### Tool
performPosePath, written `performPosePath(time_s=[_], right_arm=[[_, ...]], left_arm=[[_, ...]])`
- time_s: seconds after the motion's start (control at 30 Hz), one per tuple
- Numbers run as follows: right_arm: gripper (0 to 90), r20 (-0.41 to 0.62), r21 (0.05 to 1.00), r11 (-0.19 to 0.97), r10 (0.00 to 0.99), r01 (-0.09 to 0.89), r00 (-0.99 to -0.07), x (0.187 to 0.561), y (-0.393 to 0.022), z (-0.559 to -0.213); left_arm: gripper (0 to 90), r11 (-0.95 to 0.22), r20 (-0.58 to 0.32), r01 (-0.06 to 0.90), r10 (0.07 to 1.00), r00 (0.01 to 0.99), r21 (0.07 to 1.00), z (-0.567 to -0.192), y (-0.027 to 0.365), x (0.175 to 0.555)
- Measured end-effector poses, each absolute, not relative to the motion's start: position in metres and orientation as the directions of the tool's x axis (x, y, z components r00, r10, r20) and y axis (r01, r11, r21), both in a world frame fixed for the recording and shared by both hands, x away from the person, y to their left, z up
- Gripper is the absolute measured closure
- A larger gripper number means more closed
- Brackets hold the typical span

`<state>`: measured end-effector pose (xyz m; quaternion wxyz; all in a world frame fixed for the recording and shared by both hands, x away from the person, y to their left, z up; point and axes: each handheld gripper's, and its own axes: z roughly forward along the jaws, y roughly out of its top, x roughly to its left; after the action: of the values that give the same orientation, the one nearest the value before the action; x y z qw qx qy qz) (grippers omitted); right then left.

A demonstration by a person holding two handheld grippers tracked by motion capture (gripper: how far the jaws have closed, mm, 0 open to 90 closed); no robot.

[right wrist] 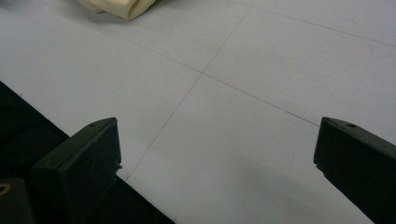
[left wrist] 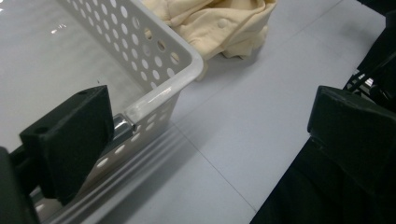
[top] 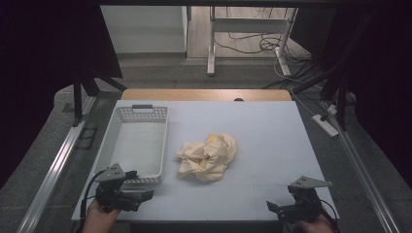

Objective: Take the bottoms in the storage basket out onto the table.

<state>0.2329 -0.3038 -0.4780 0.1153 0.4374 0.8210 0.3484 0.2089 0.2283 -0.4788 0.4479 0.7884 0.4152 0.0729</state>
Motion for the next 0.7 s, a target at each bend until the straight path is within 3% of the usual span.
performPosePath(time_s=[0.7], right_arm=[[1.1,0.112,0.672,0.375,0.801,0.639,-0.588,0.232,-0.304,-0.478]], left_arm=[[0.0,-0.207,-0.259,0.597,0.757,0.599,0.775,-0.498,0.249,0.191]])
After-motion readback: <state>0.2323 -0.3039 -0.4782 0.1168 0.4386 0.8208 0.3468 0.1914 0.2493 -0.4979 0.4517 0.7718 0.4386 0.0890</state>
